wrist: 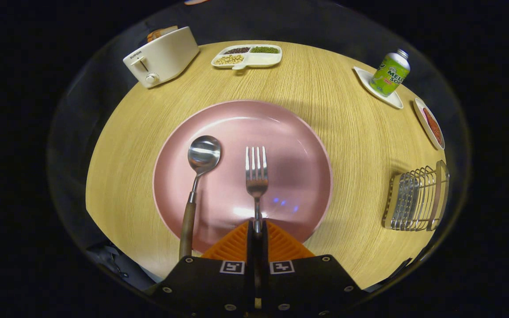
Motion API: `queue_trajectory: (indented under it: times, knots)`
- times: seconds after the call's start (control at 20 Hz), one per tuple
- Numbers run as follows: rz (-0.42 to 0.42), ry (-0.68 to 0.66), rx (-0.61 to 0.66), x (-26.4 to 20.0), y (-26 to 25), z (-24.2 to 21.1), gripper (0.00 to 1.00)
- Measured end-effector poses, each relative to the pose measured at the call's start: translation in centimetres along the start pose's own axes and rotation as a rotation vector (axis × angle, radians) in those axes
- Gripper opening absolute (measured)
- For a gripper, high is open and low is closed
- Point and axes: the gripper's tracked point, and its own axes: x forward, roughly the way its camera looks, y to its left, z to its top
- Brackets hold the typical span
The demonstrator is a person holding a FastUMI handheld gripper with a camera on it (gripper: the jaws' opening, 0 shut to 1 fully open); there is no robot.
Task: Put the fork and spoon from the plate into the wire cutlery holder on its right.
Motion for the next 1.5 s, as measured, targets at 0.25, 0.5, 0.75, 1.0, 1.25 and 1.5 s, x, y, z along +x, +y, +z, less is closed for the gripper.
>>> queue_trajectory:
  times: [0.25,0.5,0.75,1.0,1.25,1.5]
  knots:
    - [0.027,-0.128,0.012,-2.6,-0.6,2.2,0.05]
    - [-0.007,-0.262,0.029,-7.0,-3.8,3.9,0.05]
    - [-0.059,-0.365,0.066,-11.8,-8.3,4.5,0.05]
    - [-0.14,-0.389,0.104,-14.9,-14.4,3.9,0.05]
    - [-0.204,-0.319,0.141,-16.2,-19.4,2.4,0.05]
    - [-0.209,-0.213,0.167,-15.1,-21.4,0.3,0.05]
